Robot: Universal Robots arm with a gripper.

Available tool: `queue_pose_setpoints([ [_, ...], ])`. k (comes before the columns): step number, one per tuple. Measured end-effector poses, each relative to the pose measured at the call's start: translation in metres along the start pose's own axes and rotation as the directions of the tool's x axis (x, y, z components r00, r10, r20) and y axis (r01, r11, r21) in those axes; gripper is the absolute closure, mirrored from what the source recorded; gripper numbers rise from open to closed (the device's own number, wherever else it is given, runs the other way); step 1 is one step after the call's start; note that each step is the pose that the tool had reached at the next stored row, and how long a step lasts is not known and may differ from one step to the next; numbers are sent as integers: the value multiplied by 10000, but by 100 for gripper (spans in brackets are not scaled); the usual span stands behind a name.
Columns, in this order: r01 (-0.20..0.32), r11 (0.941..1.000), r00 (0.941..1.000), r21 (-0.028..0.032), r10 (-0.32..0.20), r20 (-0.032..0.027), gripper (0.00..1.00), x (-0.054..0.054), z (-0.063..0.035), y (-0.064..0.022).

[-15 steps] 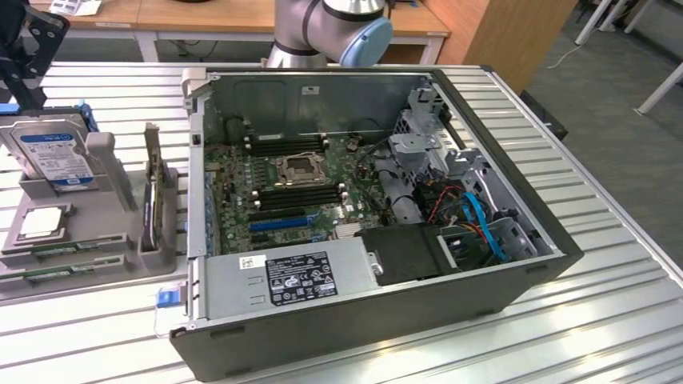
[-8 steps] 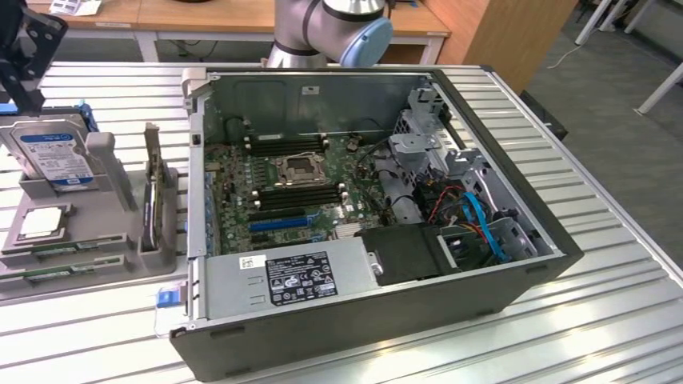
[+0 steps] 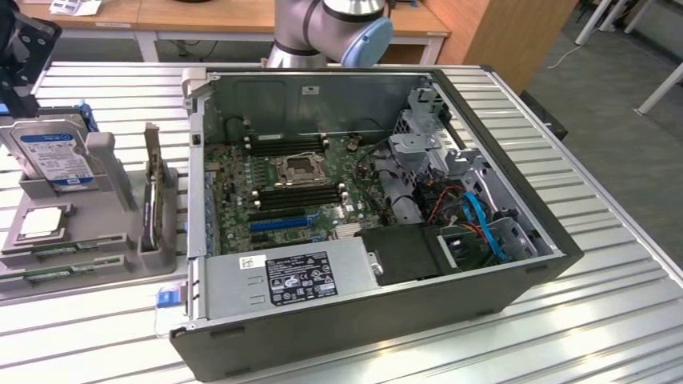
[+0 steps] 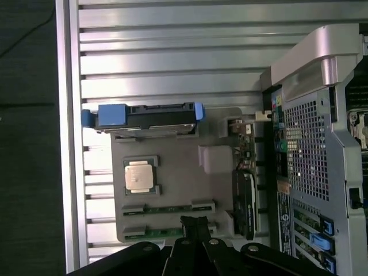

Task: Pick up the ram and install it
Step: 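Reach for the ram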

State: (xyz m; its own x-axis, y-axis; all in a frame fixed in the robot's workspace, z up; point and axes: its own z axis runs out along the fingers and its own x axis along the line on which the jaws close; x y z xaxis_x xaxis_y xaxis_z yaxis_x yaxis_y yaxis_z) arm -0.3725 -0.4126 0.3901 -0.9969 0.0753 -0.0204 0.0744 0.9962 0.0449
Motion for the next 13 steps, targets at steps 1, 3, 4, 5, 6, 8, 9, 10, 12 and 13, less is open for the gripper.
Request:
queue_pose_setpoints([
  [1,0,10000,10000,0,0,0,90,0,-1,-14],
  [3,0,10000,10000,1,0,0,90,-1,-2,-41],
  [4,1,10000,10000,1,-1,-1,90,-1,-3,-53],
  [5,1,10000,10000,0,-1,0,90,-2,-3,-63],
  [6,1,10000,10000,0,-1,-1,90,-3,-4,-75],
  [8,1,10000,10000,0,-1,-1,90,-4,-5,-93],
  [9,1,10000,10000,1,-1,0,90,-4,-5,-99],
  [10,0,10000,10000,1,0,-1,90,-4,-5,-101],
  [12,0,10000,10000,0,0,0,90,-4,-5,-100],
  [13,1,10000,10000,0,-1,0,90,-5,-5,-101],
])
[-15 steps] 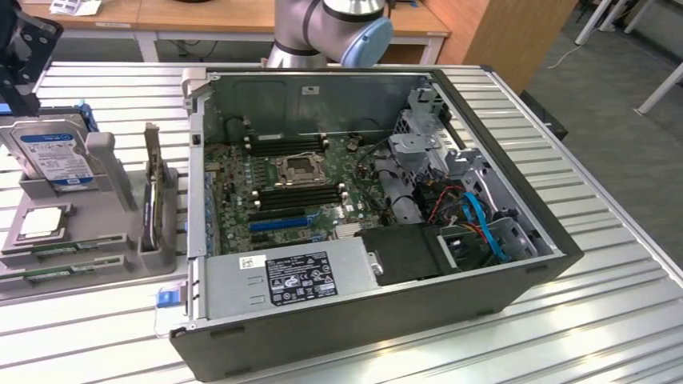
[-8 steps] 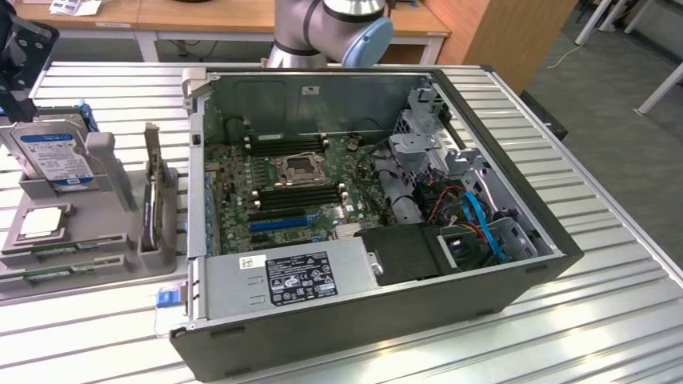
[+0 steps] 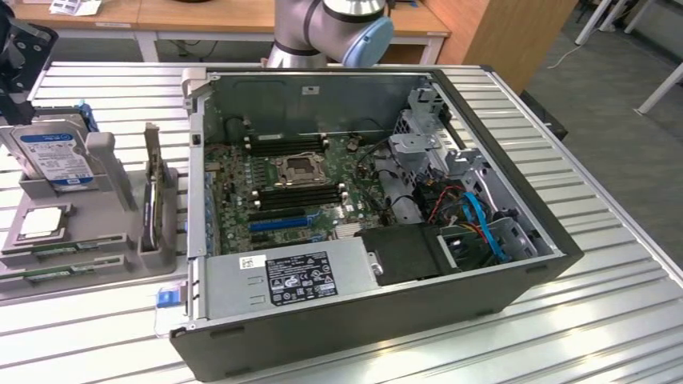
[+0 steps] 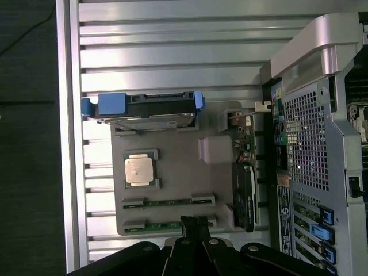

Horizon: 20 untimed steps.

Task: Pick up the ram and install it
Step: 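Pick up the ram and move it above insertion slot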

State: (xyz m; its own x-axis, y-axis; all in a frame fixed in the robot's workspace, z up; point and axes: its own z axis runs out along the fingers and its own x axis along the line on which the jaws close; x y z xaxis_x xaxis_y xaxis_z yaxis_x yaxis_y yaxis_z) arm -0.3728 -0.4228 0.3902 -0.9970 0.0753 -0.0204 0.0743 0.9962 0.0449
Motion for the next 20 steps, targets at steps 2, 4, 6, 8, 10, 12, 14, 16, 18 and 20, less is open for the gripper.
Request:
queue_pose_setpoints([
  [2,0,10000,10000,0,0,0,90,0,0,0],
  [4,0,10000,10000,0,0,0,90,0,0,0],
  [6,0,10000,10000,0,0,0,90,0,0,0],
  [8,0,10000,10000,0,0,0,90,0,0,0],
  [10,0,10000,10000,0,0,0,90,0,0,0],
  [12,14,10000,10000,0,-14,0,90,0,0,0],
  [14,78,10000,10000,-1,-78,-4,90,1,0,0],
  [16,193,9998,9998,-2,-193,-9,90,0,-1,0],
  [18,361,9993,9993,-7,-361,-16,90,0,0,0],
  [20,555,9985,9985,-12,-555,-24,90,0,0,0],
])
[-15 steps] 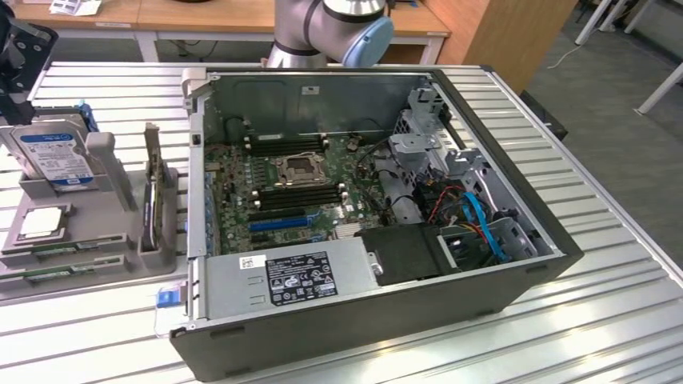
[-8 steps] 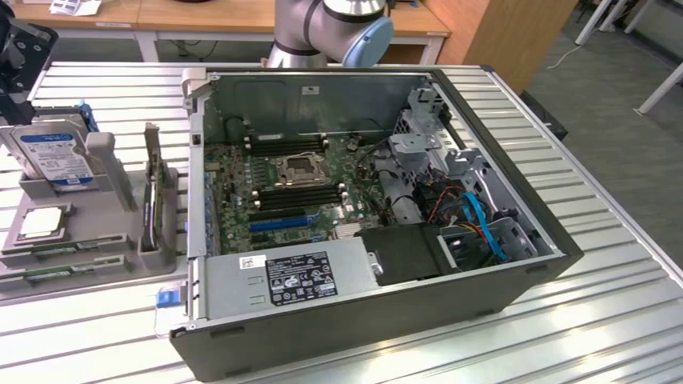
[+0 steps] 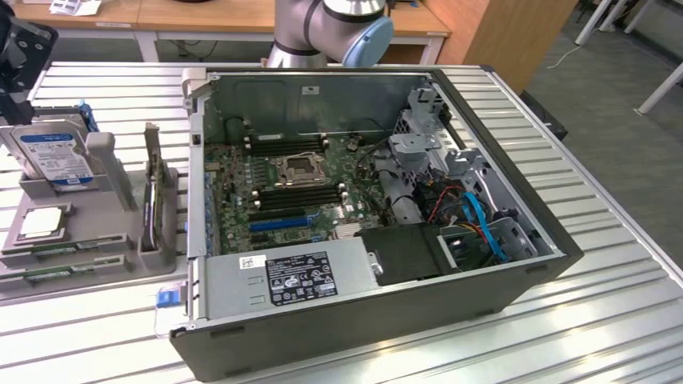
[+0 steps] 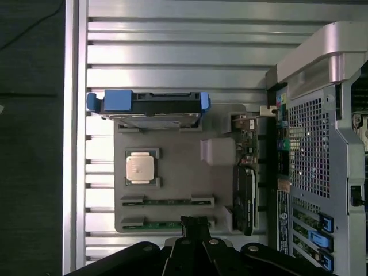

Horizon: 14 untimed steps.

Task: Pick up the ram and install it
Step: 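Pick up the ram and move it above insertion slot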

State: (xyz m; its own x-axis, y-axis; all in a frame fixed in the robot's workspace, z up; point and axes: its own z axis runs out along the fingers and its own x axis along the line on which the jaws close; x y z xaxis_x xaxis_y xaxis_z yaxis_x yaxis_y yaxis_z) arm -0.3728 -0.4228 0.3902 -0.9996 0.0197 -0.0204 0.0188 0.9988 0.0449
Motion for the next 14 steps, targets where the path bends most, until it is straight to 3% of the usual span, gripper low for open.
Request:
queue_pose_setpoints([
  [7,774,9970,9970,-17,-774,-35,90,0,0,0],
  [14,1564,9877,9877,-37,-1565,-68,90,0,0,0],
])
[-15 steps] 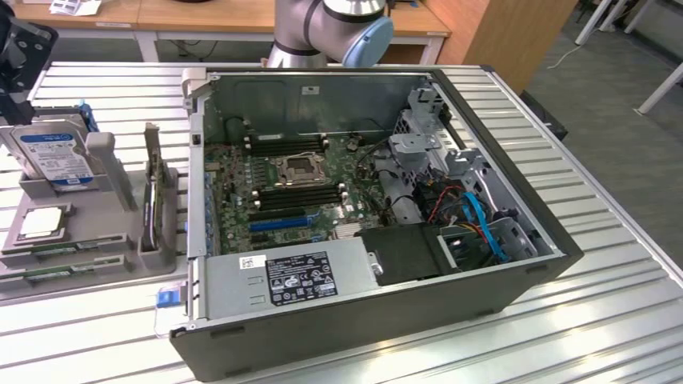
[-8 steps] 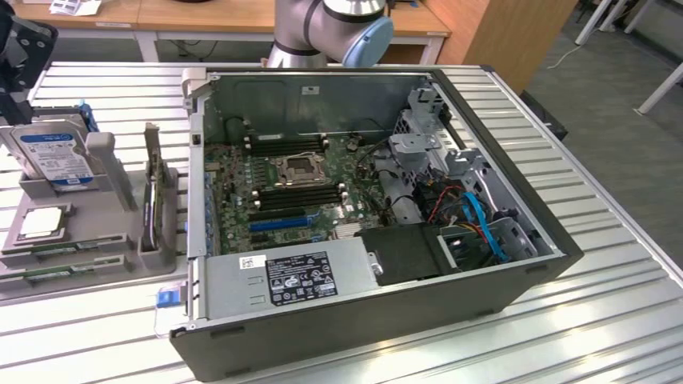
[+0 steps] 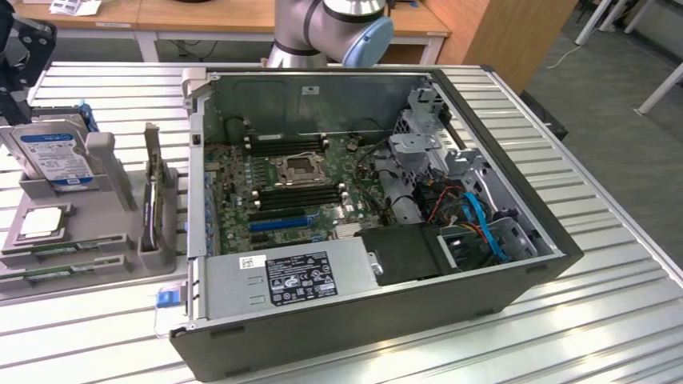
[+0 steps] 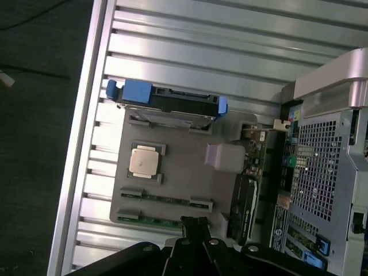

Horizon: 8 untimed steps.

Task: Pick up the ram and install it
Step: 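Pick up the ram and move it above insertion slot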

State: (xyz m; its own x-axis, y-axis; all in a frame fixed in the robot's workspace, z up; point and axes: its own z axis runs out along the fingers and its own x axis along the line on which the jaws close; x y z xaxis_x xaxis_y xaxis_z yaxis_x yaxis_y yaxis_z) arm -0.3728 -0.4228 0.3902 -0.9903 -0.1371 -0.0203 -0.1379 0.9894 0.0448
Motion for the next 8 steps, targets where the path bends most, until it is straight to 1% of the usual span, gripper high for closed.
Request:
queue_pose_setpoints([
  [8,727,9974,9973,-16,-727,-32,90,0,0,0],
])
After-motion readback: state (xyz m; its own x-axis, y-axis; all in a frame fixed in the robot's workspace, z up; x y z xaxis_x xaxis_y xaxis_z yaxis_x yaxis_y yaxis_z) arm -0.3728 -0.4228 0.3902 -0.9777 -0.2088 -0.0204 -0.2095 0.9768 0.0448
